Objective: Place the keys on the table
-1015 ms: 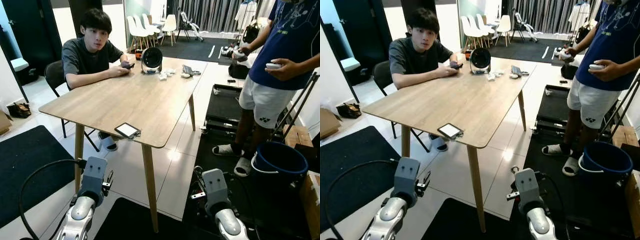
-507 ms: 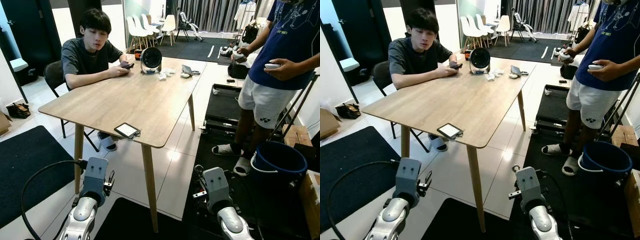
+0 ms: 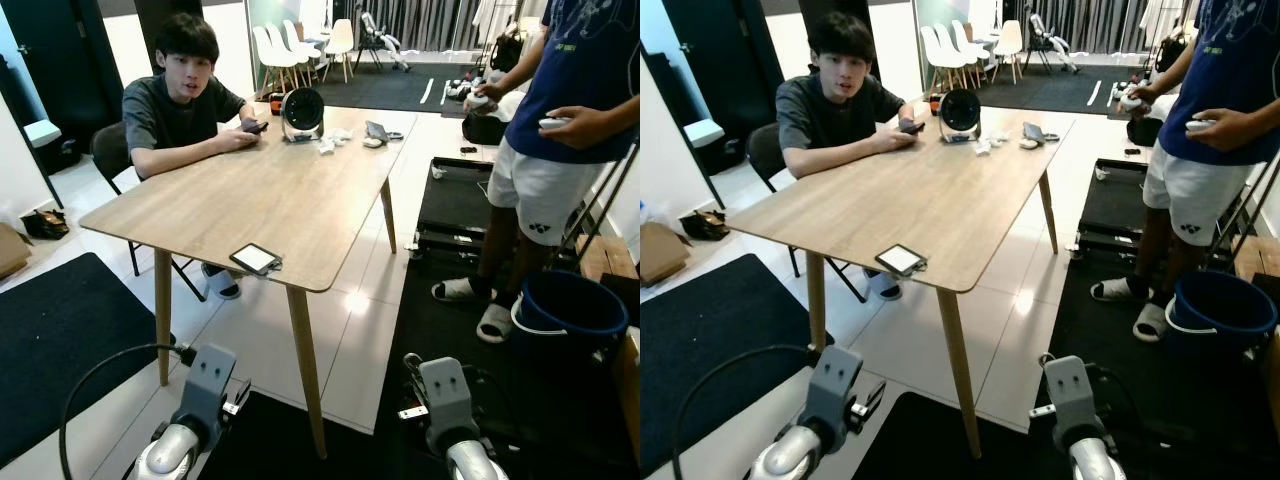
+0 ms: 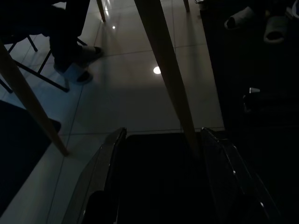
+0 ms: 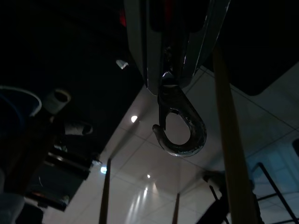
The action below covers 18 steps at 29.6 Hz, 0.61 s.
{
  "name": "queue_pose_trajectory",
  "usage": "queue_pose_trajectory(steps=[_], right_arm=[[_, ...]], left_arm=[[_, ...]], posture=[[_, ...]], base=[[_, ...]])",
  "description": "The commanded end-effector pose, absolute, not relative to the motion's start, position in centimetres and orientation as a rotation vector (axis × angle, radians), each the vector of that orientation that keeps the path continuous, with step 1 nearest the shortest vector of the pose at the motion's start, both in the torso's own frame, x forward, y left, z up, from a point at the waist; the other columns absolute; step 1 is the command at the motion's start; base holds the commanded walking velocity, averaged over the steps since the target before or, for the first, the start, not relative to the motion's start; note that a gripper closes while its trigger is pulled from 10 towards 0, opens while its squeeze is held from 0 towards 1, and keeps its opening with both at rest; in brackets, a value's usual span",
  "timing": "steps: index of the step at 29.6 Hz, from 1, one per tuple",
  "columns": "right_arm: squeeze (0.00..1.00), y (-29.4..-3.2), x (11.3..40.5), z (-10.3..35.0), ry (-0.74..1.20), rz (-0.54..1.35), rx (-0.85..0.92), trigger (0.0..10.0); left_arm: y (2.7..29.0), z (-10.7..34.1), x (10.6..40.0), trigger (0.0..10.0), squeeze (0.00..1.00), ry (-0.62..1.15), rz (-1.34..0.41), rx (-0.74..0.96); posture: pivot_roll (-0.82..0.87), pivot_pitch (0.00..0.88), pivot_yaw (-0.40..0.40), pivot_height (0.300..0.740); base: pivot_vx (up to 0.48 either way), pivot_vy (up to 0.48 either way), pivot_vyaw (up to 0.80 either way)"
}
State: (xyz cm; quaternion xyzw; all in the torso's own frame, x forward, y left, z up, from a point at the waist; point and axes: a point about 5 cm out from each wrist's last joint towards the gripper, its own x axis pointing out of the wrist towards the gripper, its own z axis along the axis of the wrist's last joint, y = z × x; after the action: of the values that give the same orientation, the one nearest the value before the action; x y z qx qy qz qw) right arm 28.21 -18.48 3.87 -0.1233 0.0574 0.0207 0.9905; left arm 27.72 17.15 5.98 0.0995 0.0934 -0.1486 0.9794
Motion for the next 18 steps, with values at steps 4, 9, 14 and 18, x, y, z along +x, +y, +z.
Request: queue_pose_trajectory(steps=[4,9,14,18], right_arm=[[0.00,-18.4,27.9,4.0,0.096,0.038,-0.242,10.0],[0.00,-17.6,28.3,4.6,0.064,0.065,-0.249,10.0],[0.00,-16.9,28.5,5.0,0.039,0.090,-0.272,10.0],[0.00,-16.8,28.5,4.9,0.042,0.094,-0.273,10.0]], left_arm=[[17.4,5.8,27.3,10.0,0.00,0.202,-0.309,0.229],[17.0,7.1,28.7,10.0,0.00,0.150,-0.302,0.228],[17.1,8.0,29.2,10.0,0.00,0.122,-0.329,0.263],[17.1,8.2,29.5,10.0,0.00,0.110,-0.315,0.265]], posture=[[-0.01,0.124,0.079,0.740],[0.00,0.113,0.078,0.740],[-0.01,0.107,0.078,0.740],[-0.01,0.103,0.071,0.740]], base=[[0.000,0.000,0.00],[0.000,0.000,0.00],[0.000,0.000,0.00],[0.000,0.000,0.00]])
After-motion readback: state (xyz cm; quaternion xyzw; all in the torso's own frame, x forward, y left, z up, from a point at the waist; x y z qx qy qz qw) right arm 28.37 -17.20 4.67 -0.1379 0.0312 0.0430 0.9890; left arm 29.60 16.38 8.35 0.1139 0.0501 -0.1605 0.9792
